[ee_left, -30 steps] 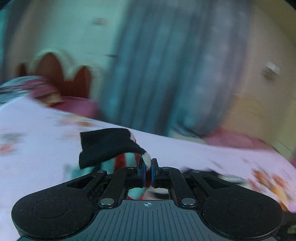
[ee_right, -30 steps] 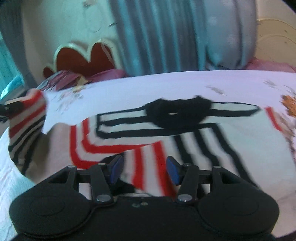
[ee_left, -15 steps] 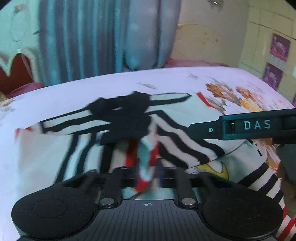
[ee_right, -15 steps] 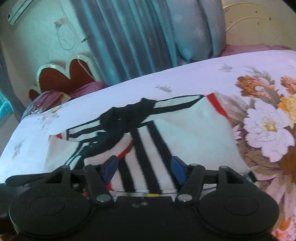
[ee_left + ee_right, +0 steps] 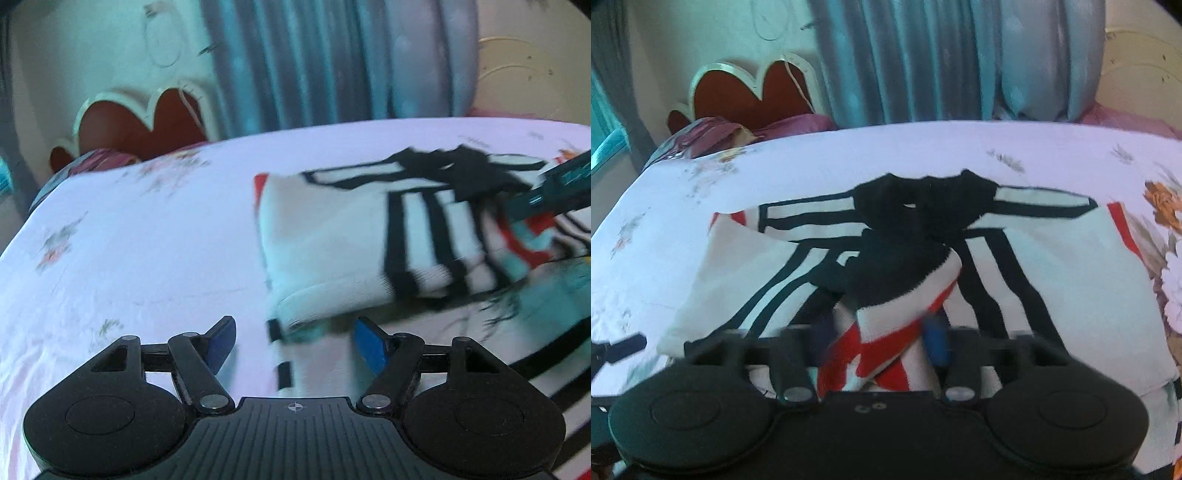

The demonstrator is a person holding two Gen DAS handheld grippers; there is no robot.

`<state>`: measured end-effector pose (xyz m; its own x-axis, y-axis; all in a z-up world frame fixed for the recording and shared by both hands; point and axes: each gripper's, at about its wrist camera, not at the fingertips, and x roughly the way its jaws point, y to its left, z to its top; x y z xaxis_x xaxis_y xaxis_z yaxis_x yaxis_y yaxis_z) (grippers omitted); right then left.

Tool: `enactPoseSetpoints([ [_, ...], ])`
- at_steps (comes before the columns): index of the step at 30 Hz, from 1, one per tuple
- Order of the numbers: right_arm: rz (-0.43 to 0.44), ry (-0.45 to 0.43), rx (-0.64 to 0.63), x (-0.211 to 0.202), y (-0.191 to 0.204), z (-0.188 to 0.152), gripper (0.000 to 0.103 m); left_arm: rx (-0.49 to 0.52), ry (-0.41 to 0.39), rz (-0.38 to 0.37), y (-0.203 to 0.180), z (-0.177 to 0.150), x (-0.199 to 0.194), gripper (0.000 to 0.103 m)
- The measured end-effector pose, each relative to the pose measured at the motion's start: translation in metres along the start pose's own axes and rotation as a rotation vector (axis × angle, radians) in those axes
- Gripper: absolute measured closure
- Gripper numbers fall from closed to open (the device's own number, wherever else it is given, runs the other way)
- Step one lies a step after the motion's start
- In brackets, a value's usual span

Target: Fold small clothes

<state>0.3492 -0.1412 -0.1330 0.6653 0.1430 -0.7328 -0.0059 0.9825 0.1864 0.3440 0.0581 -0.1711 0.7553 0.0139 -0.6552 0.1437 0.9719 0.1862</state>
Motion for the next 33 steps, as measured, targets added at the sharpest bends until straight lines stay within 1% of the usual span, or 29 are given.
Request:
enactPoseSetpoints([
  [1,-0.002,-0.009,0.018,-0.002,-0.002,0.001,0.08,-0.017,-0.009,0.002,0.003,-0.001,0.003,0.042],
  [2,0.01,-0.025,0.041,-0.005,-0.006,0.003,0.087,-0.036,-0.02,-0.001,0.005,0.0,0.007,0.059],
  [3,0.011,-0.044,0.067,-0.009,-0.011,0.004,0.093,-0.059,-0.021,-0.01,0.006,0.001,0.011,0.073],
  [5,0.006,-0.095,0.126,-0.021,-0.026,0.006,0.096,-0.094,-0.023,-0.015,0.009,0.0,0.017,0.079],
  [7,-0.005,-0.135,0.209,-0.031,-0.047,0.005,0.097,-0.102,-0.027,-0.02,0.009,-0.004,0.02,0.08],
  [8,-0.033,-0.136,0.244,-0.032,-0.059,0.002,0.098,-0.109,-0.033,-0.023,0.01,-0.006,0.02,0.08],
  [9,-0.051,-0.11,0.271,-0.027,-0.07,-0.002,0.098,-0.116,-0.034,-0.026,0.01,-0.007,0.021,0.08],
  [10,-0.05,-0.058,0.317,-0.021,-0.083,-0.007,0.098,-0.119,-0.034,-0.031,0.01,-0.008,0.021,0.08],
  [11,-0.032,-0.026,0.361,-0.017,-0.094,-0.013,0.092,-0.115,-0.035,-0.032,0.011,-0.008,0.02,0.08],
  [12,-0.004,-0.006,0.378,-0.016,-0.101,-0.018,0.084,-0.108,-0.034,-0.033,0.01,-0.007,0.021,0.08],
  [13,0.005,0.006,0.367,-0.017,-0.103,-0.021,0.078,-0.099,-0.033,-0.033,0.01,-0.007,0.022,0.08],
  [15,0.009,-0.02,0.371,-0.021,-0.106,-0.023,0.046,-0.095,-0.034,-0.032,0.009,-0.007,0.021,0.08],
  [16,0.014,-0.035,0.38,-0.022,-0.107,-0.023,0.042,-0.097,-0.034,-0.031,0.009,-0.006,0.02,0.08],
  [17,0.015,-0.043,0.387,-0.021,-0.108,-0.021,0.045,-0.096,-0.034,-0.029,0.009,-0.005,0.019,0.08],
  [18,0.006,-0.04,0.39,-0.017,-0.11,-0.019,0.056,-0.097,-0.031,-0.028,0.009,-0.005,0.02,0.08],
  [19,0.0,-0.033,0.4,-0.013,-0.114,-0.018,0.064,-0.098,-0.029,-0.028,0.008,-0.004,0.02,0.08],
  [20,-0.001,-0.022,0.423,-0.009,-0.118,-0.016,0.082,-0.098,-0.028,-0.029,0.008,-0.004,0.02,0.08],
  [21,0.0,-0.017,0.437,-0.007,-0.119,-0.015,0.095,-0.096,-0.028,-0.03,0.009,-0.004,0.02,0.08],
  [22,0.009,-0.015,0.435,-0.007,-0.118,-0.014,0.096,-0.092,-0.028,-0.029,0.008,-0.004,0.019,0.08],
  [24,0.0,-0.031,0.382,-0.011,-0.111,-0.013,0.097,-0.095,-0.028,-0.03,0.009,-0.004,0.019,0.08],
  [26,-0.003,-0.1,0.315,-0.03,-0.105,-0.011,0.097,-0.099,-0.028,-0.033,0.008,-0.004,0.018,0.08],
  [27,-0.02,-0.132,0.27,-0.038,-0.102,-0.011,0.097,-0.097,-0.024,-0.035,0.007,-0.005,0.019,0.08],
  [28,-0.042,-0.129,0.237,-0.039,-0.102,-0.013,0.097,-0.093,-0.022,-0.035,0.007,-0.006,0.02,0.08],
  [30,-0.075,-0.041,0.256,-0.026,-0.114,-0.022,0.097,-0.085,-0.017,-0.034,0.006,-0.004,0.02,0.08],
  [31,-0.07,-0.003,0.266,-0.021,-0.118,-0.028,0.096,-0.084,-0.011,-0.04,0.007,-0.003,0.019,0.08],
  [32,-0.058,0.008,0.255,-0.019,-0.118,-0.029,0.094,-0.087,-0.002,-0.054,0.009,-0.002,0.018,0.08],
  [33,-0.048,0.009,0.245,-0.021,-0.117,-0.028,0.084,-0.098,0.01,-0.074,0.013,0.0,0.015,0.08],
])
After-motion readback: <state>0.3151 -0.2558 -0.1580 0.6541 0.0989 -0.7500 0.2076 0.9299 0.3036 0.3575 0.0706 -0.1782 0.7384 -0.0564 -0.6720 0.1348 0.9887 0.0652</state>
